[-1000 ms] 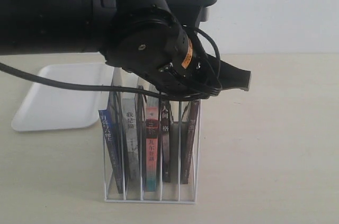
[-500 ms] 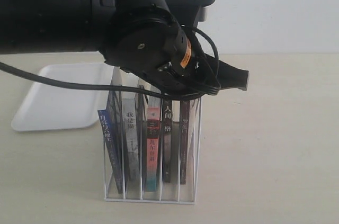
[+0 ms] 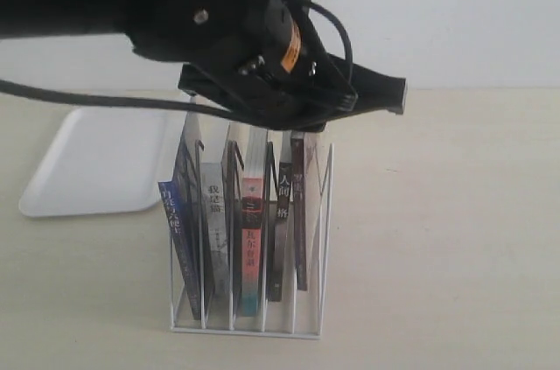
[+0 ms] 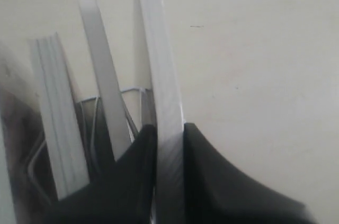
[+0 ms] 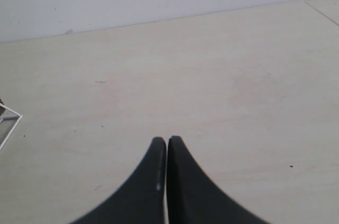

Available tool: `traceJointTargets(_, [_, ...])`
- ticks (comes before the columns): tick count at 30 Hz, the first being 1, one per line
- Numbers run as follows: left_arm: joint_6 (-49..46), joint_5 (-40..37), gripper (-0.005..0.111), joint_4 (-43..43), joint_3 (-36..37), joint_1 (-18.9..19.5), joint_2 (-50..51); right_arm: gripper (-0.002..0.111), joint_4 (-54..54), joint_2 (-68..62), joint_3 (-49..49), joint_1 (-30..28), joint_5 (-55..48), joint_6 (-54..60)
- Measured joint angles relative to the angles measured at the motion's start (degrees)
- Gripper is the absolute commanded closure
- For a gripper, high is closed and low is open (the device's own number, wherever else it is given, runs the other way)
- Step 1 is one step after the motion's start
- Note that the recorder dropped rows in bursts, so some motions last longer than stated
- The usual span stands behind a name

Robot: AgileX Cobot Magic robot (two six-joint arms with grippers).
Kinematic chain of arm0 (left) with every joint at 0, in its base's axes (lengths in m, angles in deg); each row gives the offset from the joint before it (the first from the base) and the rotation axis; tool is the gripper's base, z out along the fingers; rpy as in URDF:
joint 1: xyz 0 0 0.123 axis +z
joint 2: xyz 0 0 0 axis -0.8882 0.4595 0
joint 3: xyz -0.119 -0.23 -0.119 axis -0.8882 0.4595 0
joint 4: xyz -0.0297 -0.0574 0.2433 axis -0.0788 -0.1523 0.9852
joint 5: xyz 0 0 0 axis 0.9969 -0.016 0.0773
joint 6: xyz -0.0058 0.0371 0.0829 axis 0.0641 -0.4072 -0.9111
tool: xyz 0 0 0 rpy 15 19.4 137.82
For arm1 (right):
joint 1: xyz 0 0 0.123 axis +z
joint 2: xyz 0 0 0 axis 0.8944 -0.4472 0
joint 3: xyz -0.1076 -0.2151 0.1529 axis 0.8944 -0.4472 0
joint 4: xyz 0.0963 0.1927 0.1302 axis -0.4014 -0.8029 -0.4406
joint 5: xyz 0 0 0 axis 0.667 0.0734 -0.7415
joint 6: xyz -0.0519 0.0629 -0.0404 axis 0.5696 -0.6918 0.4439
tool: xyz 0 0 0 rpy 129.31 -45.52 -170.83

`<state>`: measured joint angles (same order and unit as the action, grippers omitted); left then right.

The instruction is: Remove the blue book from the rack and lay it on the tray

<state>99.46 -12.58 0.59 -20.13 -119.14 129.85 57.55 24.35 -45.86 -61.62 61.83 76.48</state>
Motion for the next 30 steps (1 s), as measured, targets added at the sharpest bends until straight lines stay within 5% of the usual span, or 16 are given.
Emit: traceJointTargets(30, [-11.1,-10.8,0.102,-7.8,-12.9,0.0,-1.0,0.108,0.0,0.0,0.0,0.0,0.4,0.0])
